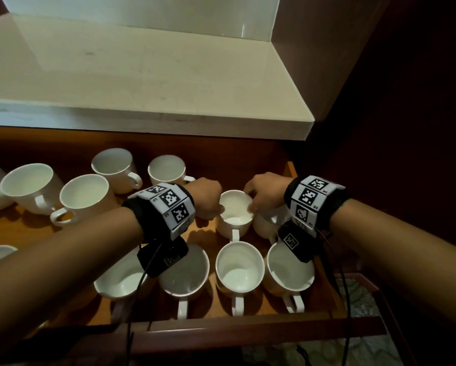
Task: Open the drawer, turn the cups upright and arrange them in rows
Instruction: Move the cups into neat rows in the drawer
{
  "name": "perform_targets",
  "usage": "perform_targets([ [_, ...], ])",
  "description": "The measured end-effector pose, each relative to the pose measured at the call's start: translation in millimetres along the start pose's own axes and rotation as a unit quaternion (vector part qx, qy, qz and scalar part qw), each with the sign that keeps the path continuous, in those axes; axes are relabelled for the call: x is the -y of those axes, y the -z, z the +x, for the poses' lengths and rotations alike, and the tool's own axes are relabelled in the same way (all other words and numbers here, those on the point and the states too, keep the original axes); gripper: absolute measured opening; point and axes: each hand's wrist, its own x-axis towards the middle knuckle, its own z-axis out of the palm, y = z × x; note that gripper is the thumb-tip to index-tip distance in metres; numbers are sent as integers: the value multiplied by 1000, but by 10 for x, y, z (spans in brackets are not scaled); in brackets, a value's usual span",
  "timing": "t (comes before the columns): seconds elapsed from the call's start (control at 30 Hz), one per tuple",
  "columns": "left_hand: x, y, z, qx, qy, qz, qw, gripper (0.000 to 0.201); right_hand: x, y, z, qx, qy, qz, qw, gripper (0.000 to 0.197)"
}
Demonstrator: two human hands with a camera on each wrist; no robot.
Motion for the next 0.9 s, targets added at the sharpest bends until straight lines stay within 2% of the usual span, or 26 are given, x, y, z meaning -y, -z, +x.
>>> perform_targets([
  [0.23,80,-52,88,29,17,-93,995,33,40,20,26,6,-12,-27,1000,30],
  [0.37,112,-45,83,24,-2,-69,997,36,66,40,43,17,-16,-44,999,28],
  [0.5,239,27,7,11,-22,-28,999,44,159,109,54,14,-17,-45,999,41],
  [0.63,232,74,-122,33,-76,7,997,41,321,179,113,-7,-11,-29,999,55],
  [0.73,102,-26,-219,71,-142,-1,987,48,505,218,182,-19,5,-19,1000,52],
  [0.8,-6,-132,-256,80,-185,34,979,45,615,237,209,-6,12,-11,1000,54],
  [0.9,-88,-252,-229,53,-214,122,968,28,668,242,184,51,32,-36,998,58],
])
